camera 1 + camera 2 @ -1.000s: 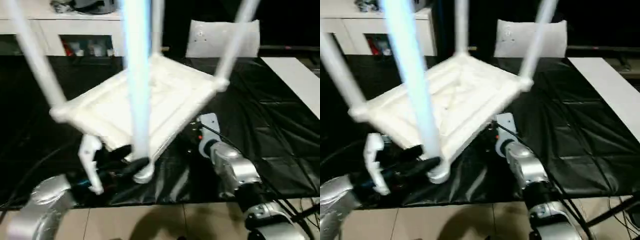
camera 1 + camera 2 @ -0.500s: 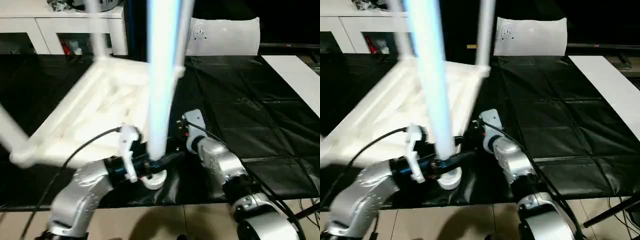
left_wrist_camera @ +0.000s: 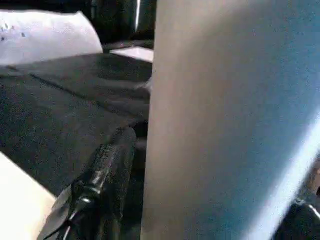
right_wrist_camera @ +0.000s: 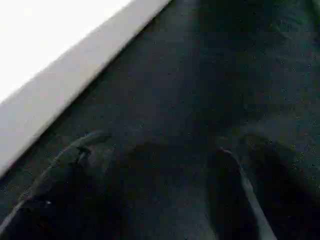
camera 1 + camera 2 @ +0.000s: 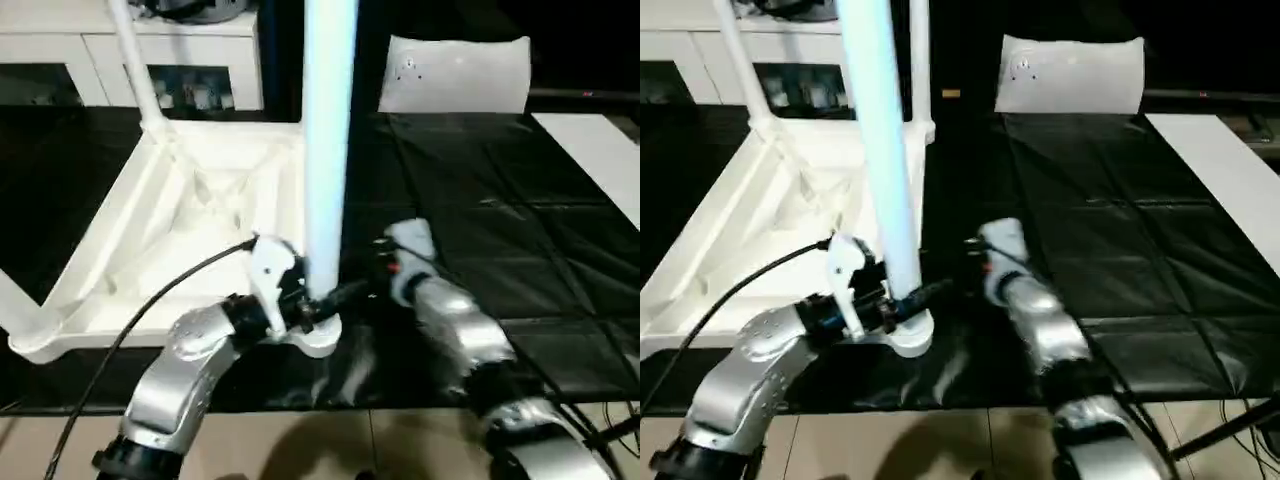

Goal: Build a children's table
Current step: Rotate table base, then rotate leg to tighten

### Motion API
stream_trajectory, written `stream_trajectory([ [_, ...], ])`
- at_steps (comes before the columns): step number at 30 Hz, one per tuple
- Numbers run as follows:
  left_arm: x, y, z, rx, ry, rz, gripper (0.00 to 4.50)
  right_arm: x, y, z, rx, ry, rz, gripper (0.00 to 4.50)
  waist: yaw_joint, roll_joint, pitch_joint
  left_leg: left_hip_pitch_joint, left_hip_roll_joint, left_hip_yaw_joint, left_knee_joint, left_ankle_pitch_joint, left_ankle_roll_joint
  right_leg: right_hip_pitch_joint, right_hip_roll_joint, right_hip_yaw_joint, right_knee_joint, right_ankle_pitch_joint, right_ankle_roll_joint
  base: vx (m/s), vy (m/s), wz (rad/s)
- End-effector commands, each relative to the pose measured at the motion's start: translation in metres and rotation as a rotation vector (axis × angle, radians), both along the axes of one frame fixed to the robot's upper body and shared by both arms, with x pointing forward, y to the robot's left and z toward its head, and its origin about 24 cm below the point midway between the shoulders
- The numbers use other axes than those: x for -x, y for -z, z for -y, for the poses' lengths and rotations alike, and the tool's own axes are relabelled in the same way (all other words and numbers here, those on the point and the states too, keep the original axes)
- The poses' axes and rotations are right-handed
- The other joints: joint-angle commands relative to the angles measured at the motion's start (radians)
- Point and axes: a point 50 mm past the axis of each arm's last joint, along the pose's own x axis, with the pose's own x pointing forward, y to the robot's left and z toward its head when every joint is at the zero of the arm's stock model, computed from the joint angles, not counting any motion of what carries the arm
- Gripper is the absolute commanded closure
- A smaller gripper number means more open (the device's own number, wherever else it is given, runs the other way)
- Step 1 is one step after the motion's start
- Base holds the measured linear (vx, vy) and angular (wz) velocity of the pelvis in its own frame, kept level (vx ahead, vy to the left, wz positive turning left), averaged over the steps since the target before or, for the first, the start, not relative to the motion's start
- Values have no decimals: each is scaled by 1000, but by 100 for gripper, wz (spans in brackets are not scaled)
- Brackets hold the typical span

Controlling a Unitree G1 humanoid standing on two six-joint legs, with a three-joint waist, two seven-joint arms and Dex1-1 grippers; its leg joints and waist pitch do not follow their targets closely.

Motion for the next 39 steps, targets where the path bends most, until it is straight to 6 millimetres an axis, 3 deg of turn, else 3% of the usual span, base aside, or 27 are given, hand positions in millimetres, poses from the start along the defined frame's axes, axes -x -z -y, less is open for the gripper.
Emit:
stream_trajectory([
  [1, 5, 3, -14, -35, -5, -17, 148, 4, -11, 17, -39, -18, 44, 0, 7, -8, -55, -14, 6, 14, -74, -213, 26, 59, -49, 48, -84, -375, -103, 0, 0, 0],
  [5, 10, 8, -34, -104, 58, -43, 148, 17, -26, 32, 2, -140, 134, 0, 10, -7, -55, -16, 5, 12, -75, -214, 42, 55, -46, 46, -88, -407, -88, 0, 0, 0],
  [11, 6, 14, -56, -263, 146, -59, 195, 31, -38, 35, -30, -302, 151, 0, 7, -5, -51, -14, 4, 9, -79, -236, 53, 50, -45, 45, -94, -460, -77, 0, 0, 0],
  [12, 6, 14, -56, -263, 146, -59, 208, 31, -38, 35, -30, -302, 151, 0, 10, -4, -52, -7, 7, 10, -77, -241, 49, 45, -46, 46, -94, -455, -81, 0, 0, 0],
  [17, -7, 15, -83, -465, 238, -79, 260, 60, -47, 33, -56, -552, 90, 0, 24, -4, -56, -8, 8, 8, -79, -214, 56, 52, -44, 48, -86, -392, -90, 0, 0, 0],
  [18, -8, 14, -84, -477, 244, -81, 270, 62, -48, 32, -56, -571, 85, 0, 23, -9, -54, -10, 6, 9, -80, -206, 63, 53, -42, 49, -88, -386, -85, 0, 0, 0],
  [19, -13, 12, -89, -519, 268, -77, 271, 70, -49, 31, -56, -630, 67, 0, 30, -4, -55, -9, 8, 8, -80, -204, 62, 53, -44, 51, -85, -375, -89, 0, 0, 0],
  [22, -20, 9, -91, -558, 300, -75, 308, 77, -49, 29, -62, -692, 45, 0, 37, -7, -54, -9, 11, 8, -81, -213, 46, 53, -54, 51, -85, -409, -99, 0, 0, 0],
  [26, -28, 7, -91, -612, 360, -83, 330, 84, -50, 27, -53, -735, 30, 0, 47, -9, -51, -6, 9, 7, -82, -235, 34, 49, -58, 51, -96, -491, -70, 0, 0, 0],
  [27, -28, 8, -90, -622, 376, -89, 343, 84, -50, 27, -48, -734, 32, 0, 48, -2, -51, -4, 9, 7, -82, -240, 31, 48, -59, 51, -97, -501, -69, 0, 0, 0],
  [29, -29, 10, -88, -633, 407, -103, 358, 85, -51, 26, -41, -734, 30, 0, 47, -8, -49, -3, 7, 5, -83, -259, 24, 48, -59, 48, -103, -546, -52, 0, 0, 0],
  [30, -29, 10, -87, -634, 412, -105, 365, 85, -51, 26, -40, -734, 29, 0, 47, -4, -51, -2, 6, 5, -81, -261, 22, 47, -59, 48, -105, -550, -49, 0, 0, 0],
  [39, -38, 11, -72, -596, 476, -88, 431, 84, -57, 25, -42, -753, 37, 0, 54, -10, -56, -8, 11, 6, -82, -211, 27, 55, -60, 50, -90, -432, -94, 0, 0, 0],
])
